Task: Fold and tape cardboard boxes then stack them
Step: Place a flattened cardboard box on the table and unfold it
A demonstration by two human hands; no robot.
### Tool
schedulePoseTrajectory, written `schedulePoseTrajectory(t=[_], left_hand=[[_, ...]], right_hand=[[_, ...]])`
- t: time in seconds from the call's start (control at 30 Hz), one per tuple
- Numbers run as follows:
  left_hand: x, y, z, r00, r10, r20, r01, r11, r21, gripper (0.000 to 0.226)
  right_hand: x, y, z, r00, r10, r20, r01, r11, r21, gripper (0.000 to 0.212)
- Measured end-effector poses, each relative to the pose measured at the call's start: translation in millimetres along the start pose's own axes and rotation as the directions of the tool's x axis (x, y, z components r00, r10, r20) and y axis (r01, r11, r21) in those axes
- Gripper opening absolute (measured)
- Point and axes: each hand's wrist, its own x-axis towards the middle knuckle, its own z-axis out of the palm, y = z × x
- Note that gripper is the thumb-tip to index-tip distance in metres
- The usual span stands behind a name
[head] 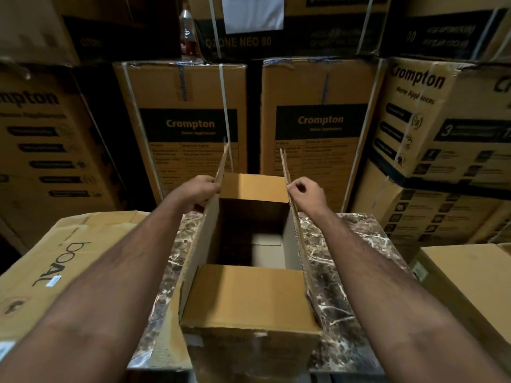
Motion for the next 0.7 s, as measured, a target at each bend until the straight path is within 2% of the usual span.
schedulePoseTrajectory(t=[0.1,0.17,0.23,0.3,0.37,0.43,0.47,0.57,0.7], left_hand=[[-29,-14,18,0.991,0.011,0.13,0.011,0.985,-0.171,0.024],[-45,-22,36,0.993,0.036,0.112,-0.006,0.967,-0.254,0.027],[-49,-31,51,0.997,0.045,0.06,-0.029,0.971,-0.238,0.05],[-48,-41,63,0.998,-0.016,0.065,0.03,0.973,-0.229,0.07],[-49,-53,69,0.986,-0.119,0.121,0.127,0.99,-0.067,0.082],[-49,-65,73,0.981,-0.162,0.104,0.13,0.957,0.259,0.081],[-51,-66,73,0.985,-0.153,0.077,0.114,0.922,0.37,0.085],[-50,-67,77,0.985,-0.17,0.0,0.15,0.872,0.467,0.096],[-55,-81,93,0.986,-0.134,-0.097,0.165,0.818,0.551,0.093]], right_hand=[[-20,13,6,0.997,-0.016,0.069,0.014,1.0,0.021,0.007],[-32,21,9,0.996,-0.025,0.084,0.027,1.0,-0.012,0.012],[-39,30,10,0.999,-0.026,0.044,0.03,0.995,-0.09,0.014],[-47,38,12,0.999,0.005,0.044,0.001,0.992,-0.129,0.022],[-56,45,16,0.993,0.029,0.11,-0.013,0.989,-0.146,0.038],[-63,48,19,0.977,0.073,0.198,-0.034,0.981,-0.192,0.053],[-65,49,21,0.967,0.098,0.235,-0.047,0.975,-0.216,0.059],[-73,51,29,0.959,0.112,0.26,-0.022,0.946,-0.325,0.07],[-81,67,40,0.967,0.071,0.243,0.03,0.921,-0.388,0.069]])
